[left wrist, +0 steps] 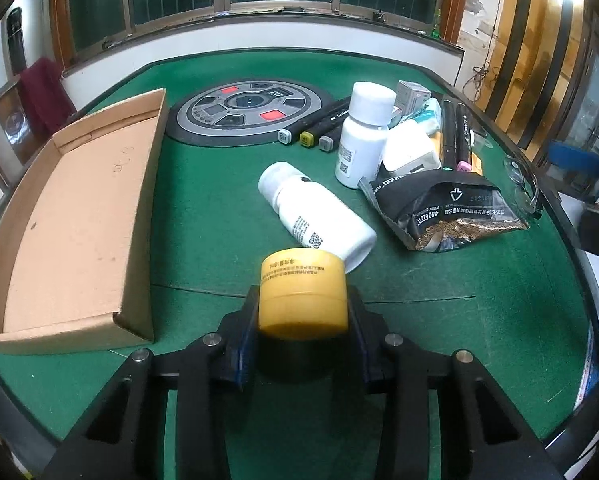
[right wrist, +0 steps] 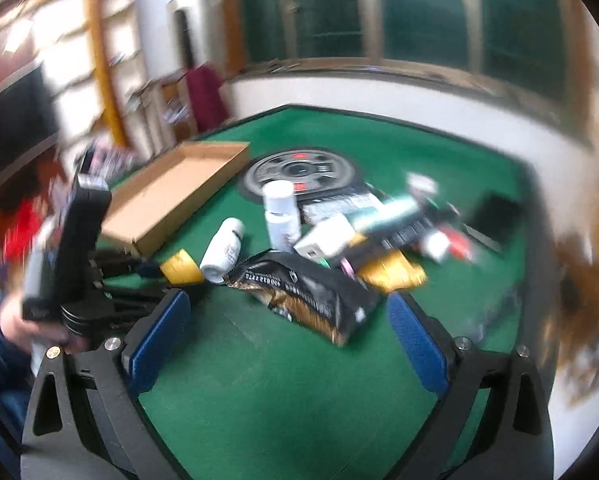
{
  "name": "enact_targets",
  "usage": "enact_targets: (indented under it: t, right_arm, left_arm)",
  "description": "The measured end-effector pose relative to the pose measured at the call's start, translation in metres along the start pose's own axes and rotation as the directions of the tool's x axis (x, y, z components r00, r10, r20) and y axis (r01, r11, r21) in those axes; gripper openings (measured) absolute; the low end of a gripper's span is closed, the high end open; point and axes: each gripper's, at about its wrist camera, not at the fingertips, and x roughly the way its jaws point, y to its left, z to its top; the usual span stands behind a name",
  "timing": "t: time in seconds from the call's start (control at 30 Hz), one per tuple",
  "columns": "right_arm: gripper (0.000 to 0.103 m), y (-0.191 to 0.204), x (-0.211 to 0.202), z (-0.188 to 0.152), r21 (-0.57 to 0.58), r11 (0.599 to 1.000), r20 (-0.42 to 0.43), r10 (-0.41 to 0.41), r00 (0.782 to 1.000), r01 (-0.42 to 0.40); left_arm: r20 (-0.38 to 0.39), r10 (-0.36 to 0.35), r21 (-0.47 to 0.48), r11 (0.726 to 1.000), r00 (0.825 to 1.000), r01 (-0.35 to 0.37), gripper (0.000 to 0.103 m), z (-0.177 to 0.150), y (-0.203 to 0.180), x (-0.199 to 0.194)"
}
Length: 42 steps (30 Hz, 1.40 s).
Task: Organize objects
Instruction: 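Grasp the black snack bag with the right gripper while the left holds the jar, then carry jar and bag into the cardboard box and open both grippers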
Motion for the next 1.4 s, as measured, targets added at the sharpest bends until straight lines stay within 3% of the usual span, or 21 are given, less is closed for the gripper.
enact_targets:
  t: [0.1, 0.27, 0.37, 0.47, 0.5, 0.7, 0.77, 0.83, 0.9, 1.0, 1.3, 1.4]
  right_arm:
    - [0.099, 0.0, 0.034, 0.013, -0.074, 0.997, -0.073, 0.025, 0.997, -0.031]
    - [0.091, -0.006, 0.078, 0.018, -0.141, 0.99, -0.173, -0.017, 0.985, -0.008]
    - [0.071, -0.007, 0.083, 0.005, -0.09, 0.989, -0.267, 0.091, 0.96, -0.118]
    - [0.06, 0.013, 0.075, -0.015, -0.095, 0.979, -0.328, 0.139, 0.934, -0.179]
    - [0.055, 0.021, 0.071, -0.022, -0.099, 0.977, -0.329, 0.146, 0.933, -0.188]
    - [0.055, 0.021, 0.067, -0.021, -0.034, 0.995, -0.279, 0.085, 0.956, -0.098]
    - [0.055, 0.019, 0.074, -0.021, 0.006, 0.994, -0.295, 0.104, 0.95, -0.107]
    - [0.035, 0.024, 0.079, -0.024, 0.013, 0.992, -0.302, 0.122, 0.946, -0.123]
    - [0.033, 0.026, 0.075, -0.026, 0.027, 0.994, -0.292, 0.112, 0.95, -0.109]
    - [0.021, 0.018, 0.059, -0.03, 0.12, 0.984, -0.242, 0.16, 0.957, -0.134]
    - [0.021, 0.009, 0.039, -0.045, 0.245, 0.958, -0.173, 0.197, 0.965, -0.151]
    - [0.021, 0.009, 0.042, -0.035, 0.268, 0.951, -0.155, 0.199, 0.968, -0.153]
  left_arm:
    - [-0.004, 0.003, -0.003, 1.0, 1.0, -0.003, 0.035, 0.001, 0.004, 0.0]
    - [0.002, 0.007, -0.005, 1.0, 1.0, -0.007, 0.035, 0.001, 0.008, 0.001]
    - [0.005, 0.007, 0.004, 1.0, 1.0, -0.007, 0.035, 0.001, 0.008, 0.002]
    - [0.0, -0.005, -0.016, 1.0, 1.0, 0.005, 0.035, 0.005, 0.011, 0.003]
    - [-0.001, -0.005, -0.019, 1.0, 1.0, 0.005, 0.035, 0.006, 0.011, 0.004]
    - [-0.009, 0.006, -0.019, 1.0, 1.0, -0.006, 0.035, 0.011, 0.011, 0.008]
    - [-0.008, -0.001, -0.016, 1.0, 1.0, 0.001, 0.035, 0.011, 0.012, 0.008]
    - [-0.005, -0.012, -0.012, 1.0, 1.0, 0.012, 0.035, 0.009, 0.014, 0.006]
    - [0.0, -0.025, -0.018, 1.0, 1.0, 0.024, 0.035, 0.007, 0.015, 0.003]
    - [0.011, -0.058, -0.033, 0.998, 0.998, 0.058, 0.035, 0.004, 0.017, -0.002]
    - [0.05, -0.07, -0.046, 0.996, 0.996, 0.072, 0.035, 0.003, 0.026, -0.017]
    - [0.07, -0.065, -0.061, 0.996, 0.995, 0.069, 0.035, 0.002, 0.034, -0.026]
